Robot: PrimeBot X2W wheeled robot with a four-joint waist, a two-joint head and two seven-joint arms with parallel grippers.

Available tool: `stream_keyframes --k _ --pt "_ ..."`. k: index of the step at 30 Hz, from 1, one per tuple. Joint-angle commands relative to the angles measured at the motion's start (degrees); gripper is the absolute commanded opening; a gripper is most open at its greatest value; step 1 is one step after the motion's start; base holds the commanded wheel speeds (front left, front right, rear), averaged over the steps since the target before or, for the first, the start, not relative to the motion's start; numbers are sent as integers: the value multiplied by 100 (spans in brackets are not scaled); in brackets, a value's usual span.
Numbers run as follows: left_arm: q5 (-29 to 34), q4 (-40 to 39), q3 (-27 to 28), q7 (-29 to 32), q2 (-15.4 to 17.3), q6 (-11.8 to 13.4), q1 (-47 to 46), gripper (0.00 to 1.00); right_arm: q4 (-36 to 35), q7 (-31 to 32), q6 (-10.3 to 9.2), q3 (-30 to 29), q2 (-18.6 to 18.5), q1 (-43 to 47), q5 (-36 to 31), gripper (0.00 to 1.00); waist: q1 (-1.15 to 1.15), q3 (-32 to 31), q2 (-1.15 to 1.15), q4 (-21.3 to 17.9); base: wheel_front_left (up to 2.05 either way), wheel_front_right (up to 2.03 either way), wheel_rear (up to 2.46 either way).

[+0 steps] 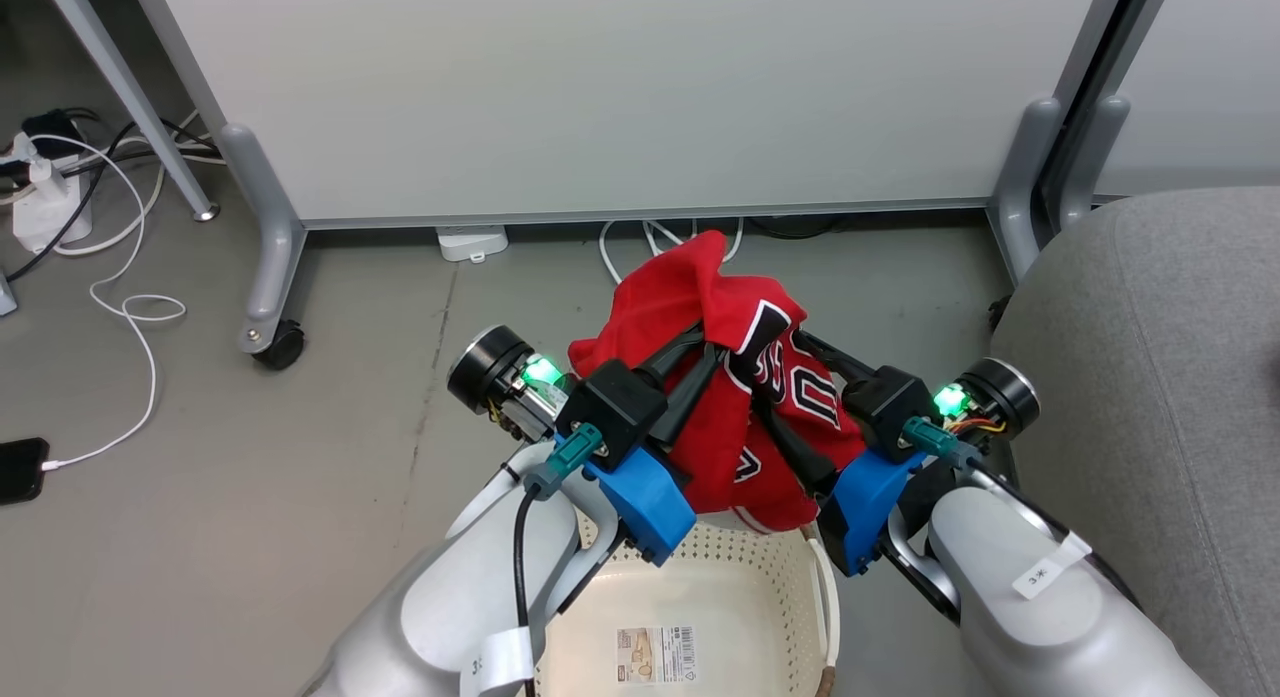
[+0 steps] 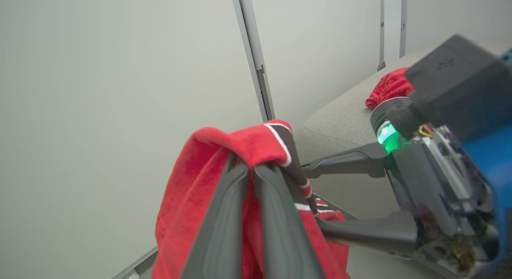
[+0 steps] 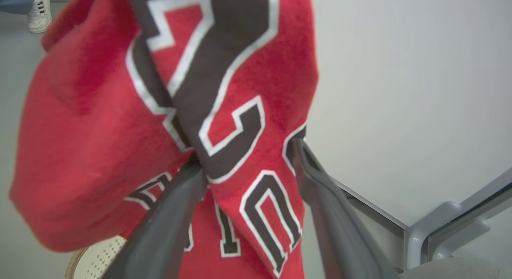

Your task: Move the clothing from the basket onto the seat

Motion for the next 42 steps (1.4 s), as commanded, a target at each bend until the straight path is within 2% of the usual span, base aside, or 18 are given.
stream_keyframes --k 1,9,10,12,35,36,37,42 --pt "29 -44 6 -29 -15 -10 -101 0 75 0 -1 2 24 -47 -102 100 0 -1 0 23 0 0 0" --pt "50 -154 -60 -29 -68 -32 -140 0 52 0 -1 -335 153 -79 -472 100 0 41 0 92 0 0 0" --pt "52 -162 -66 -29 -76 -34 -142 0 117 0 -1 -381 183 -49 -494 53 0 41 0 96 0 0 0" --pt "52 -170 -71 -29 -84 -32 -145 0 232 1 -1 -462 233 -13 -524 0 0 40 0 104 0 0 0" --pt "54 -111 93 -28 -86 -57 -2 1 147 0 -1 -681 261 76 -458 0 0 43 0 29 0 0 0" --pt "103 -109 89 -28 -85 -22 -21 23 134 0 -1 -687 254 76 -456 0 0 51 0 26 0 0 0" --pt "175 -118 72 -28 -68 37 -55 100 122 0 -1 -728 251 80 -434 0 0 59 0 22 0 0 0" --pt "185 -76 124 -26 -66 54 -29 100 34 0 -1 -886 240 90 -418 0 0 103 0 -10 0 0 0"
